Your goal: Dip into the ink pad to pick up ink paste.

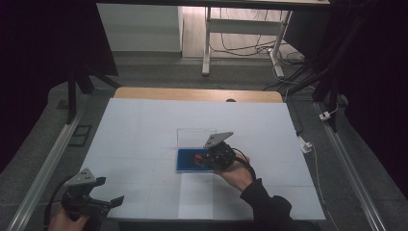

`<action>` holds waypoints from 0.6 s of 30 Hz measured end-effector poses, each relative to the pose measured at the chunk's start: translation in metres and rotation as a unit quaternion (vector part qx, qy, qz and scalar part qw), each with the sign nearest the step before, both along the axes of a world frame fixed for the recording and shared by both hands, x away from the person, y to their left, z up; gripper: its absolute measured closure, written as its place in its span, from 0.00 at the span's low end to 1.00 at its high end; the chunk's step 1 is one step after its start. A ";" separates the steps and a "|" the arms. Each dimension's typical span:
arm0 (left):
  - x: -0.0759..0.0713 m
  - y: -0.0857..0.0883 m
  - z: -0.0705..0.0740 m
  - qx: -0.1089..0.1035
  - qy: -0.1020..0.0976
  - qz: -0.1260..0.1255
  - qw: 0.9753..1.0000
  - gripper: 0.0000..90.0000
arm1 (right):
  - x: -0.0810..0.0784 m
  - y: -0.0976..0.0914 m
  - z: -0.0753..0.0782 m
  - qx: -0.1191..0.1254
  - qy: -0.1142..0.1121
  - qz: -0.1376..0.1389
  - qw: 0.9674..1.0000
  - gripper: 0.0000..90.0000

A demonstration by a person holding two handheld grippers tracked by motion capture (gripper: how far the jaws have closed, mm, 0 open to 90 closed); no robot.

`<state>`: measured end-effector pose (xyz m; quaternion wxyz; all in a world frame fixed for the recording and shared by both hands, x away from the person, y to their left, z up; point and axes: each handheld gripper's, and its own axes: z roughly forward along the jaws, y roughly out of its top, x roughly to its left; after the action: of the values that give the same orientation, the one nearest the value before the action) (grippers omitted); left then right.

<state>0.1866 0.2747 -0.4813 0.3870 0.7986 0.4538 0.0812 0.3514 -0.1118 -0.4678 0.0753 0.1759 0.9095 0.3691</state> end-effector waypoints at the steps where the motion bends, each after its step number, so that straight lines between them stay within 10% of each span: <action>1: 0.000 0.000 0.000 0.001 0.000 -0.002 1.000 0.00 | -0.001 -0.001 0.000 0.001 -0.001 0.002 1.000 0.89; 18: -0.002 -0.004 0.001 0.014 -0.012 -0.007 1.000 0.00 | -0.023 -0.015 0.014 0.027 0.018 -0.001 0.999 0.89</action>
<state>0.1846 0.2708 -0.4801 0.3815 0.8060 0.4426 0.0947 0.3286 -0.1267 -0.4539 0.0545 0.1855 0.9003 0.3900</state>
